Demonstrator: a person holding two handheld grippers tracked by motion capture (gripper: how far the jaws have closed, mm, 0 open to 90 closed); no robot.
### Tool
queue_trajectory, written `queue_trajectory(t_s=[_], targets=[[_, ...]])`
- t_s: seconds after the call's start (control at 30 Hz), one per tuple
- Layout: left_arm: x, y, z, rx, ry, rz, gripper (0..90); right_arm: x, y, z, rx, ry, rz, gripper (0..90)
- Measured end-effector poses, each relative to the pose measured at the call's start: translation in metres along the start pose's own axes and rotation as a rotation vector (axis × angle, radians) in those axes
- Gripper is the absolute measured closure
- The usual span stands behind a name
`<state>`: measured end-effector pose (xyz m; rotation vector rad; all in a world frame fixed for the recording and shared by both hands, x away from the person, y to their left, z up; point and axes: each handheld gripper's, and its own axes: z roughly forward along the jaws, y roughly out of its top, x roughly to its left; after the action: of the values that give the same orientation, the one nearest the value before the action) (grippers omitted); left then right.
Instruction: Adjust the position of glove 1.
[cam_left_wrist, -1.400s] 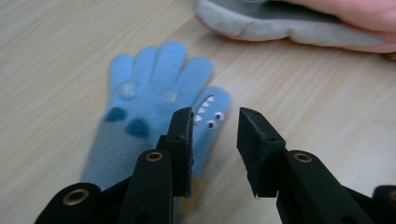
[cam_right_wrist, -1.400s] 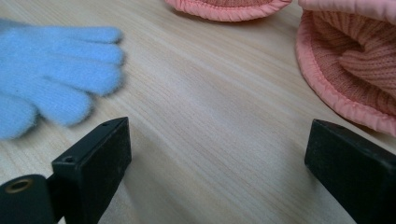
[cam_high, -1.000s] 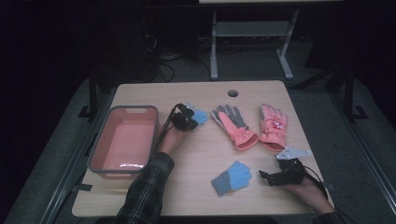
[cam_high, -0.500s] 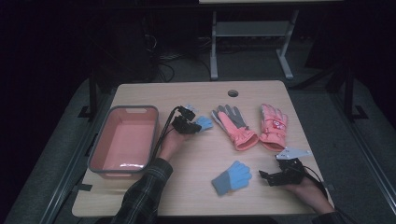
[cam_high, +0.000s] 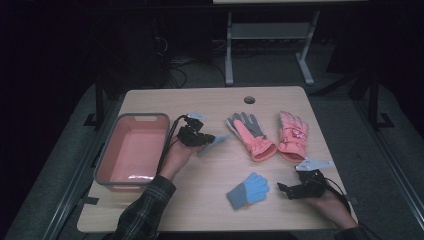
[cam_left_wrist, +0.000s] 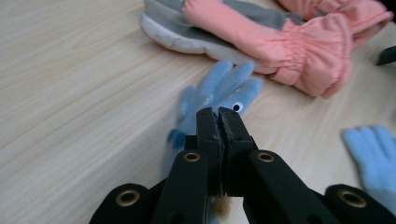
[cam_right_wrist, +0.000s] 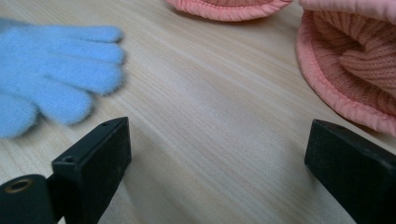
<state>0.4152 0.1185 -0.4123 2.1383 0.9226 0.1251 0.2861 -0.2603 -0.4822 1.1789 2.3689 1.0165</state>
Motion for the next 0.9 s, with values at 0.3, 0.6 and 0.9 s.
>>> queue_trajectory(t_s=[0.3, 0.6, 0.9], targets=[[-0.01, 0.0, -0.01, -0.013, -0.03, 0.02, 88.0, 0.001, 0.006, -0.009, -0.015, 0.018, -0.014, 30.7], [-0.016, 0.0, -0.014, -0.012, -0.042, 0.012, 88.0, 0.033, 0.022, -0.012, -0.062, 0.227, -0.109, 88.1], [-0.019, 0.0, -0.015, -0.023, -0.049, 0.01, 88.1, 0.072, 0.039, 0.015, -0.01, 0.369, -0.204, 89.6]])
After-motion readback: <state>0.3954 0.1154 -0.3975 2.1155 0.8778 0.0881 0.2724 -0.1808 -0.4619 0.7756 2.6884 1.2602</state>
